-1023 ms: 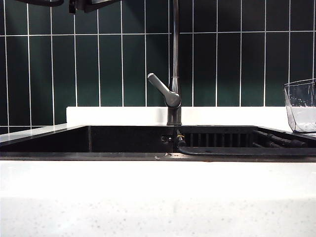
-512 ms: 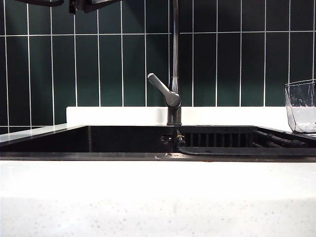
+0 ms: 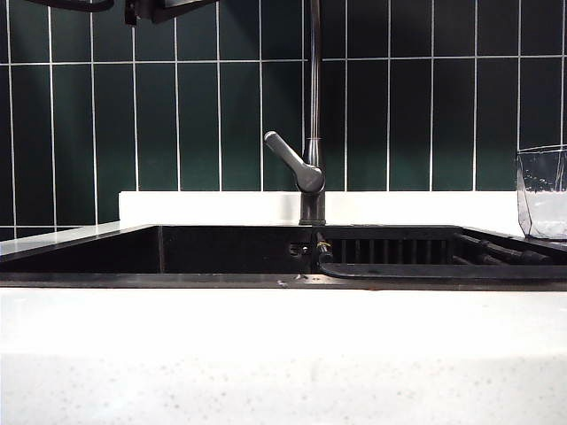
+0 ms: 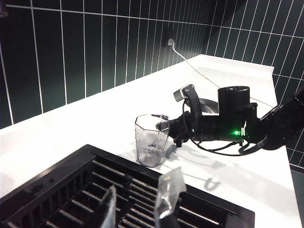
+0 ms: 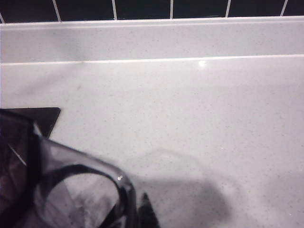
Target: Pick up the mug next to the sink, go to the faucet to get some water, pour the water into the sink, and finally put the mug back to its place.
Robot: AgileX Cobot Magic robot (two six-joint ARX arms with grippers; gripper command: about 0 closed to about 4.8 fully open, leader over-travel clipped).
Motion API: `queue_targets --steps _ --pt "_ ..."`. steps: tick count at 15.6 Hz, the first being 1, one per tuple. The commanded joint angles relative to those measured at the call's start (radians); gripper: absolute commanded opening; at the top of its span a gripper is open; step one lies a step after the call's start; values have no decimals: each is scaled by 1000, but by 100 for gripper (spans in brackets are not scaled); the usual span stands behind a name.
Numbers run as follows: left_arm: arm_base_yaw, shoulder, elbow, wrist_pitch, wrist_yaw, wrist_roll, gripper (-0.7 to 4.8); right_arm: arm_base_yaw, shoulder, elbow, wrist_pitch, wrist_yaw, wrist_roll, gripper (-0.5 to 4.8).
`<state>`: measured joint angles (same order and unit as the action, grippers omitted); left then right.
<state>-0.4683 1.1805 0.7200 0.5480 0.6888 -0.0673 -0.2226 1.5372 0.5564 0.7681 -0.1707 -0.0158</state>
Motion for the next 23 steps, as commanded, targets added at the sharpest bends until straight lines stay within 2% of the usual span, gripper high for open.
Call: queue_targets --steps 1,5,13,23 --pt "0 -3 1 7 7 1 110 0 -2 -7 -1 -4 -2 42" --pt "0 -3 1 7 7 1 111 0 -2 -8 -11 -5 35 95" --pt "0 -3 1 6 7 4 111 0 -21 -23 -10 -3 42 95" --pt "0 -3 1 6 8 4 111 2 -119 -34 -86 -5 42 95"
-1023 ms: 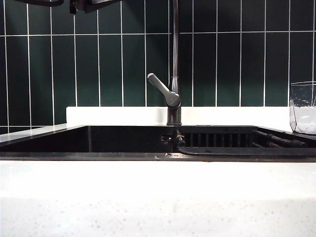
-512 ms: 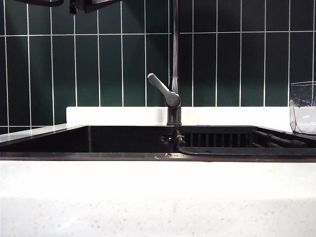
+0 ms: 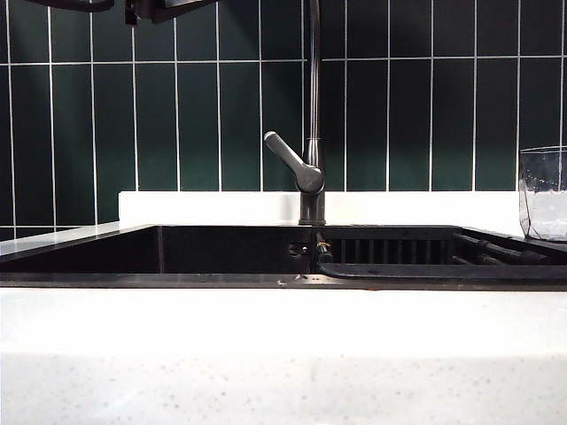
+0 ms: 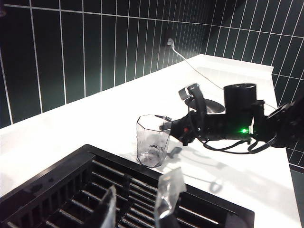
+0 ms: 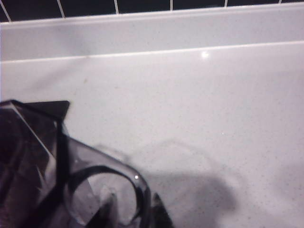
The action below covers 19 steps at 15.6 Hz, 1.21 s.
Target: Pick up the mug next to the sink, go to the faucet to get some water, pour the water into the sink, and finally put the mug back to its place.
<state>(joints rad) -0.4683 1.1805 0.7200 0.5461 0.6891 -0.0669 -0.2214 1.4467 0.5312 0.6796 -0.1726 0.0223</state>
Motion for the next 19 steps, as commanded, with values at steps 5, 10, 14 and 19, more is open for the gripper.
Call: queue_targets --steps 5,10,14,19 --pt "0 -3 1 7 25 3 111 1 -45 -81 14 8 12 95" --pt "0 -3 1 -10 33 4 111 2 -45 -106 13 28 11 96" --pt "0 -3 1 -11 47 5 111 1 -45 -106 9 45 11 122" --pt "0 -3 1 -26 60 5 111 -7 -45 -106 37 67 0 122"
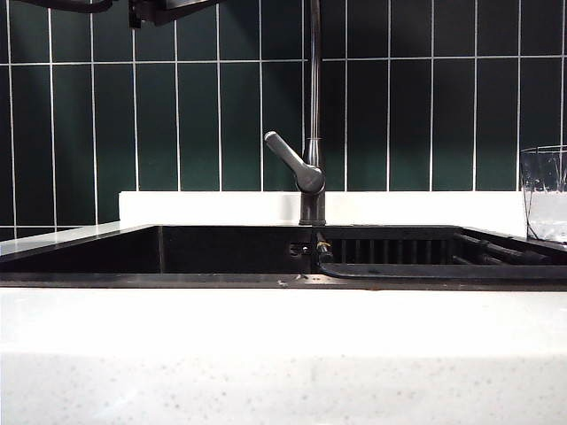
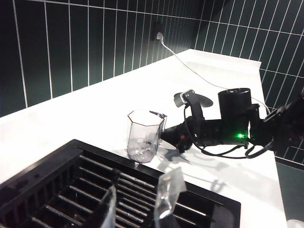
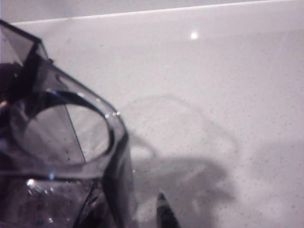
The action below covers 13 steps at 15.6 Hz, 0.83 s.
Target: Pick up the mug next to the sink, go to the faucet to get some water, pour the water into the sink, and finally put the mug back to its place.
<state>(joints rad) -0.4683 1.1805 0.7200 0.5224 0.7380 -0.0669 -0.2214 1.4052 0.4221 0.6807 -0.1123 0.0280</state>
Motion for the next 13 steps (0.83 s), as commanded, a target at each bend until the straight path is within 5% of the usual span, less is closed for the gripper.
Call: queue_targets --steps 1,13 --pt "0 -3 1 -5 11 8 111 -11 -3 4 38 8 -6 122" --pt "0 -3 1 -12 30 8 111 -17 -126 -96 39 10 97 122"
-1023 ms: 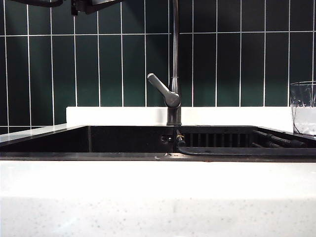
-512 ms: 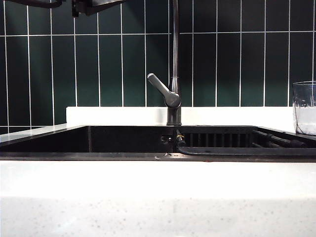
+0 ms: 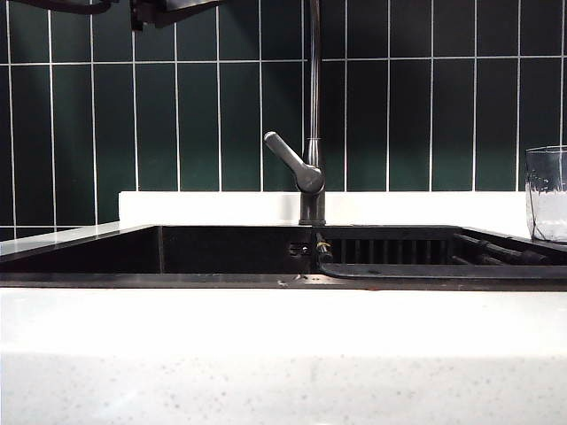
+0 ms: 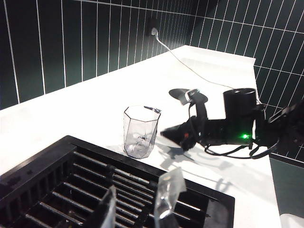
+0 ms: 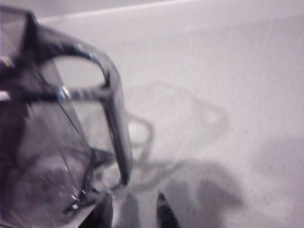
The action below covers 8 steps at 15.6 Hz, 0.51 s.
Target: Pick up the mug next to the sink, go to the faucet to get some water, pour the water into the sink, and finally put the mug back to its place.
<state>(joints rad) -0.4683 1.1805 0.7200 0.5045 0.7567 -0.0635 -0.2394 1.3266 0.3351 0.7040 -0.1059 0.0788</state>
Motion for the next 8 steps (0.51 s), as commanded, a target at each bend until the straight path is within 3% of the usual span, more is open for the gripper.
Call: queue_targets --steps 1,8 --pt "0 -3 1 5 11 4 111 2 -83 -16 -8 3 78 122" --pt "-14 -11 -1 -4 6 31 111 72 -404 -38 -202 11 82 122"
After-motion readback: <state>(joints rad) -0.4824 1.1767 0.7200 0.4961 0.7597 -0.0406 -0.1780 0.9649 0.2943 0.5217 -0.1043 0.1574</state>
